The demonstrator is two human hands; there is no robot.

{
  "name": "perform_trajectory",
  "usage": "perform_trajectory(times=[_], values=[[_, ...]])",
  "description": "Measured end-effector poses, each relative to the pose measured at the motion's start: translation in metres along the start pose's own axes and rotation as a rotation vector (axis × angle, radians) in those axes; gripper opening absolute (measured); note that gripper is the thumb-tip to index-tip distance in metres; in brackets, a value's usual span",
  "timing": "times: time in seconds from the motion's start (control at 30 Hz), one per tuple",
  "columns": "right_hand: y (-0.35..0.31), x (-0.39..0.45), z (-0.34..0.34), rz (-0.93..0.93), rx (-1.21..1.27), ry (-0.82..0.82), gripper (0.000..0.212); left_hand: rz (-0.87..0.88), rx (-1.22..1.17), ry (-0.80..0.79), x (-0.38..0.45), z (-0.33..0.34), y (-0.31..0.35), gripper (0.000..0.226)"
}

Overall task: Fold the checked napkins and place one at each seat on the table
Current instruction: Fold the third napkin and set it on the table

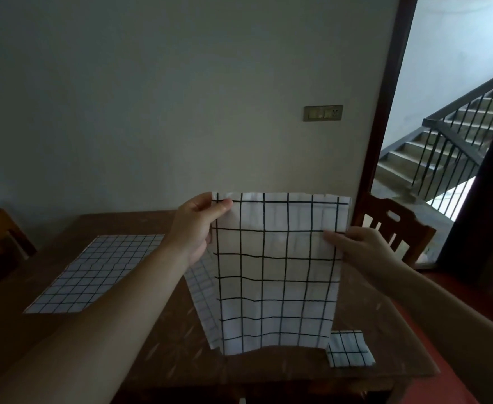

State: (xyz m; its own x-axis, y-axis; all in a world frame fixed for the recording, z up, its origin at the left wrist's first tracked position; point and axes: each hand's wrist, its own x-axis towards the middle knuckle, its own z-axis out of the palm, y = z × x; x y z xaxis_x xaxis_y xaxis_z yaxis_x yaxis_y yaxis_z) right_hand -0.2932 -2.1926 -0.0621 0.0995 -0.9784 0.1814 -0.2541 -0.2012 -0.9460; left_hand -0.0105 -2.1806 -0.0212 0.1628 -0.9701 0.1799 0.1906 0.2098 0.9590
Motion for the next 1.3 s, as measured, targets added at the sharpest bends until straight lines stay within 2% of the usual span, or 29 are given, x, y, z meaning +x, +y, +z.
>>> perform_trajectory(times=[0.1, 0.2, 0.5, 0.6, 0.67, 0.73, 0.83, 0.93, 0.97, 1.03, 1.1, 1.13, 1.2, 1.27, 1.3], values=[[-0.006, 0.003, -0.003, -0.005, 0.07, 0.0, 0.014, -0.011, -0.016, 0.0, -0.001, -0.003, 0.001, 0.011], [-0.014, 0.003, -0.004, -0.013, 0.105, 0.029, 0.029, -0.011, 0.007, -0.003, -0.002, -0.004, 0.0, 0.018], [-0.031, -0.003, -0.005, -0.049, 0.064, 0.093, 0.047, 0.043, 0.079, -0.014, -0.007, -0.002, -0.001, 0.008], [-0.039, -0.007, -0.004, -0.099, 0.061, 0.132, 0.058, -0.01, -0.043, -0.036, -0.007, 0.0, 0.0, 0.009], [-0.044, -0.008, -0.003, -0.12, 0.059, 0.178, 0.067, -0.071, -0.132, -0.125, -0.009, 0.001, -0.001, 0.016], [-0.049, -0.008, -0.003, -0.137, 0.112, 0.219, 0.064, -0.142, -0.02, -0.237, -0.014, 0.003, -0.008, 0.03], [-0.056, -0.007, -0.006, -0.134, 0.164, 0.241, 0.06, -0.191, 0.284, -0.283, -0.021, 0.008, -0.024, 0.025], [-0.054, -0.005, -0.019, -0.108, 0.102, 0.15, 0.074, -0.17, 0.225, -0.28, -0.022, 0.015, -0.025, 0.02], [-0.051, -0.006, -0.022, -0.086, 0.035, 0.089, 0.068, -0.158, 0.162, -0.268, -0.021, 0.016, -0.023, 0.019], [-0.047, -0.01, -0.025, -0.046, -0.005, 0.014, 0.043, -0.129, 0.11, -0.284, -0.02, 0.013, -0.017, 0.019], [-0.043, -0.008, -0.027, -0.022, 0.097, 0.035, 0.032, -0.158, 0.146, -0.39, -0.02, 0.007, -0.017, 0.033], [-0.041, -0.005, -0.029, 0.003, 0.161, 0.054, 0.032, -0.2, 0.207, -0.434, -0.021, 0.005, -0.021, 0.037], [-0.038, 0.0, -0.034, 0.099, 0.263, 0.057, 0.04, -0.254, 0.326, -0.464, -0.025, 0.003, -0.029, 0.028], [-0.028, -0.001, -0.04, 0.246, 0.307, -0.047, 0.051, -0.252, 0.293, -0.394, -0.028, 0.005, -0.035, 0.021], [-0.022, -0.006, -0.04, 0.307, 0.256, -0.139, 0.049, -0.241, 0.24, -0.357, -0.028, 0.006, -0.038, 0.019]])
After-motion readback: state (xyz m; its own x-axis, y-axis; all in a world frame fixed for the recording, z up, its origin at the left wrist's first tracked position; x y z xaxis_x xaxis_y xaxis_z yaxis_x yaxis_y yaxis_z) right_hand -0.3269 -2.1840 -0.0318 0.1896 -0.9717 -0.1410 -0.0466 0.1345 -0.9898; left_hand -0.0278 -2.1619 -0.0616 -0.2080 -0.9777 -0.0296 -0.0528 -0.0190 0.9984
